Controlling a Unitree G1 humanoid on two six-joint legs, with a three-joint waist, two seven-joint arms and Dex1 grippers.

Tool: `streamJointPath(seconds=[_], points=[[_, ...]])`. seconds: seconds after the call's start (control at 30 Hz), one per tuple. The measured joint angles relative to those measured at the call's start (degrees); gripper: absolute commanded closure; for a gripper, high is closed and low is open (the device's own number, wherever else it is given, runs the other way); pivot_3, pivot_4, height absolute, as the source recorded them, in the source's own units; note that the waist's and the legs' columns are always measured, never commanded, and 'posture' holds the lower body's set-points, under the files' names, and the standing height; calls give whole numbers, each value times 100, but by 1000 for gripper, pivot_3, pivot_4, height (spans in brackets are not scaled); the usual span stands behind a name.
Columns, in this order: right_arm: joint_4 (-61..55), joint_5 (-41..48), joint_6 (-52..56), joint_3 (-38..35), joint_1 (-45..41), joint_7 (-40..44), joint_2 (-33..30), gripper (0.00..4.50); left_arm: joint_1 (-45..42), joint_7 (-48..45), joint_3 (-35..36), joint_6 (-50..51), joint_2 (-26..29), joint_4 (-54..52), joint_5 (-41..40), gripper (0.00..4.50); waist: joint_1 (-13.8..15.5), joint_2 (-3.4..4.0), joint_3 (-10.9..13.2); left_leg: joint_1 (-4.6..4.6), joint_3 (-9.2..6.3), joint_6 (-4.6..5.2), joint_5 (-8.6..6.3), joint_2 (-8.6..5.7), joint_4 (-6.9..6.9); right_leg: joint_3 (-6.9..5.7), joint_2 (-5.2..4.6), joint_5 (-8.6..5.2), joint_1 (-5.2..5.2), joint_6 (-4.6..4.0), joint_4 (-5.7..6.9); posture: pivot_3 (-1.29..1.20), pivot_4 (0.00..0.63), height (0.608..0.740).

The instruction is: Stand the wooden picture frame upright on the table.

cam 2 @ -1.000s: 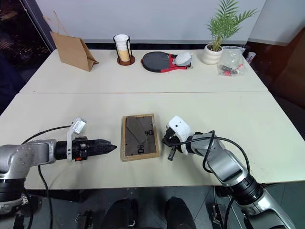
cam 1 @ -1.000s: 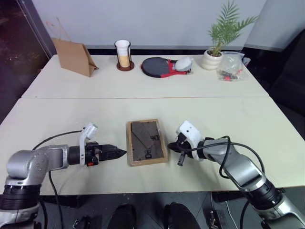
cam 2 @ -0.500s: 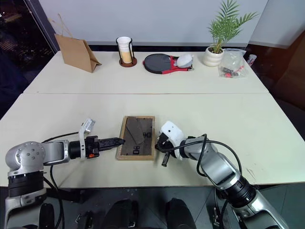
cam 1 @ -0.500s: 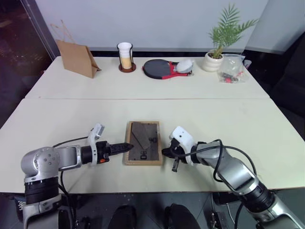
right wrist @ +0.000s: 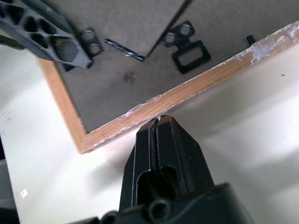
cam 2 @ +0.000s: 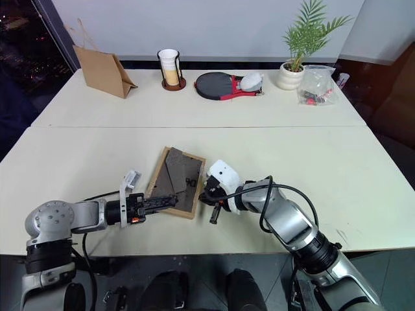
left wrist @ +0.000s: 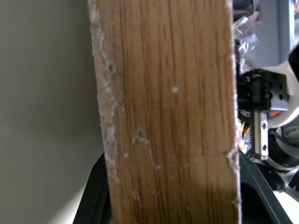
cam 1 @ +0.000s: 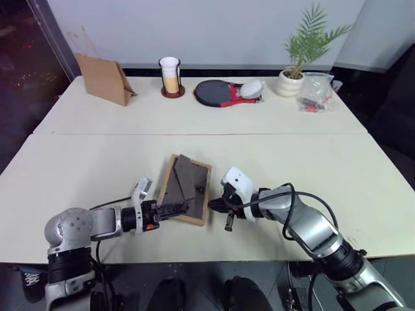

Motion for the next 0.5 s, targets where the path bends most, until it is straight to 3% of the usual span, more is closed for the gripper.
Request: streamJointPath(seconds=[0.17, 0.33, 0.43, 0.5], points=[[0, 10, -78, -412, -17, -6, -333, 4500, -45, 214, 370, 0, -81, 20, -547, 3261, 15, 0, 0, -22, -3, 0, 0, -3, 6, -4, -5, 0, -14, 1, -1, 0, 150, 740], [5, 562, 225, -1362, -577, 91, -420, 4500, -44, 373, 623, -4, -246, -86, -1049, 3261, -1, -1, 1, -30, -6, 0, 0, -2, 9, -6, -4, 1, -20, 1, -1, 0, 150, 740], [-19, 1197, 644, -1958, -1221, 201, -249, 3648, -21, 431, 616, -14, -291, -211, -1252, 3261, -7, -1, 2, -29, -13, 0, 0, 2, 2, -11, -1, 0, -20, 1, -2, 0, 150, 740], [-8, 1581, 928, -2109, -1525, 197, 0, 2611, -7, 450, 603, -42, -309, -226, -1319, 3261, -7, -1, 2, -31, -16, 0, 0, 2, -1, -13, -1, 0, -22, 0, -2, 0, 150, 740]])
